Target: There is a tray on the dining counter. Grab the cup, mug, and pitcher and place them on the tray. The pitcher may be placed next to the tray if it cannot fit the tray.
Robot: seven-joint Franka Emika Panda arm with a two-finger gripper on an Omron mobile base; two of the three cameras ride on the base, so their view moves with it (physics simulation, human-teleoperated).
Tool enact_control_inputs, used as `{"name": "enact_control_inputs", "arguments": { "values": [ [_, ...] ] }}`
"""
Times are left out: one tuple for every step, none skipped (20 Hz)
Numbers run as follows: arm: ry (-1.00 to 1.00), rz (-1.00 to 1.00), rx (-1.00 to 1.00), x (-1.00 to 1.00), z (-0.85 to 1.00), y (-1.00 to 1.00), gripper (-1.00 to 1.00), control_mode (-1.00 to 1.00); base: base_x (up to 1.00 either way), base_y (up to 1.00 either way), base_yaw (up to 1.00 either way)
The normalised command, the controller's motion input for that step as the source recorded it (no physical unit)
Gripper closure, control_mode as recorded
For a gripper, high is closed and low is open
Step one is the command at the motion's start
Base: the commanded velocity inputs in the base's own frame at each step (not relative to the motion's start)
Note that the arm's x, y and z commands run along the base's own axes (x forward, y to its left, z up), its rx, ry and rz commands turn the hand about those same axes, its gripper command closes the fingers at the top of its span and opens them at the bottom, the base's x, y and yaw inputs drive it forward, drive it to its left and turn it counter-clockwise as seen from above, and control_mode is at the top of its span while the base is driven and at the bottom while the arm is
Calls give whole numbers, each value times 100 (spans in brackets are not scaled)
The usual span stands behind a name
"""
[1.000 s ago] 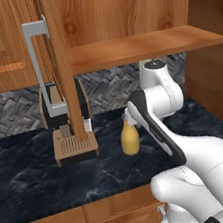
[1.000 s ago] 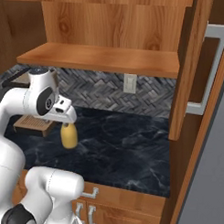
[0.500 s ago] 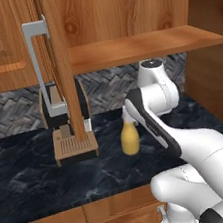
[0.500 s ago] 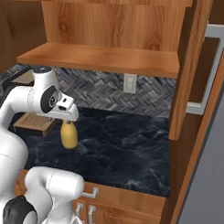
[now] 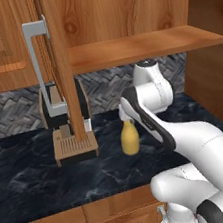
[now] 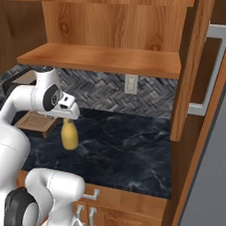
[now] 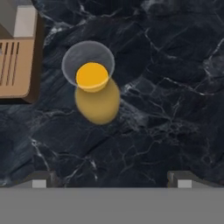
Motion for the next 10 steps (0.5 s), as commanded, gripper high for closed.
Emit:
{"name": "enact_control_inputs", "arguments": {
  "values": [
    [0, 0, 0, 22, 0, 6, -100, -100, 0, 0, 0],
    [0, 0, 0, 21, 0, 6, -100, -100, 0, 0, 0],
    [0, 0, 0, 21, 0, 4, -100, -100, 0, 0, 0],
    [0, 0, 0, 24, 0, 3, -100, -100, 0, 0, 0],
    [0, 0, 0, 26, 0, 6, -100, -100, 0, 0, 0],
    [0, 0, 0, 25, 0, 9, -100, -100, 0, 0, 0],
    [0, 0, 0, 21, -2, 6, -100, -100, 0, 0, 0],
    [0, 0, 0, 17, -2, 3, -100, -100, 0, 0, 0],
    [0, 0, 0, 17, -1, 3, -100, -100, 0, 0, 0],
    [0, 0, 0, 16, -4, 3, -100, -100, 0, 0, 0]
  ]
}}
